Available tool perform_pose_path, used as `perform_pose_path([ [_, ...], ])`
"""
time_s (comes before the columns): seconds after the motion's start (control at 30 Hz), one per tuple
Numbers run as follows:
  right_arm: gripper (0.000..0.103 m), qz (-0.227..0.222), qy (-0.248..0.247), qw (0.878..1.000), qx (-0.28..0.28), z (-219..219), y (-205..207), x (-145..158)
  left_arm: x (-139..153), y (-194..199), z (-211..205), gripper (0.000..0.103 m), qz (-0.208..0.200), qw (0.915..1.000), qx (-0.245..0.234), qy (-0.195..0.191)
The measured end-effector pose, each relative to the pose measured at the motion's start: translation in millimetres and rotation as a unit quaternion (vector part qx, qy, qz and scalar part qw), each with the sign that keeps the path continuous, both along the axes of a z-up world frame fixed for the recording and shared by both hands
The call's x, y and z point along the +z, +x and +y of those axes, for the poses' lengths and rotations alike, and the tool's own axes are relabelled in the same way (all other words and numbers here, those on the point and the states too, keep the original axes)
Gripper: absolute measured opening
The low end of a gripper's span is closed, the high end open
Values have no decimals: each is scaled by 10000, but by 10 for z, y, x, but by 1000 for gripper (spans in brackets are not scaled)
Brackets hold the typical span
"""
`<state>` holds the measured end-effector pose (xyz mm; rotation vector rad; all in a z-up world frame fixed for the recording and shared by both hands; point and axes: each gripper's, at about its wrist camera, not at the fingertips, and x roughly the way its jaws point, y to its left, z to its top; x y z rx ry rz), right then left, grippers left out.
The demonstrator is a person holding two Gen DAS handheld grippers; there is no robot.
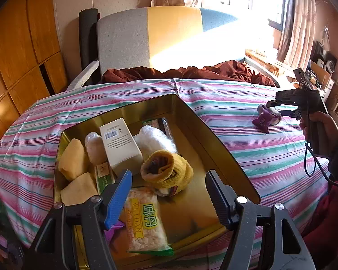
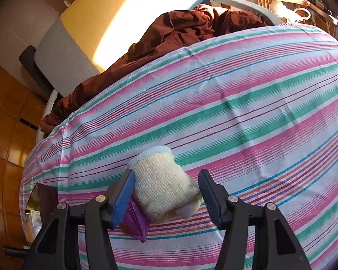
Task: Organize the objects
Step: 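Grasp the cream knit sock on the sheet with the right tool, then grasp the purple snack packet with the left tool while the right holds the cream sock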
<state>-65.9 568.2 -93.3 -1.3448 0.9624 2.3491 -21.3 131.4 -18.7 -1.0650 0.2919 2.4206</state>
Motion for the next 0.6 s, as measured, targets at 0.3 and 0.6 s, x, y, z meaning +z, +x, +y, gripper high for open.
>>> perform_pose_path([
  [0.3, 49, -101, 120, 9999, 33, -22, 101, 94, 94, 40, 514, 69, 7, 9984, -555, 56],
  [0.6, 45, -341, 418, 9970, -547, 203, 262, 166, 44, 6, 1261, 70, -66, 9918, -1256, -219],
])
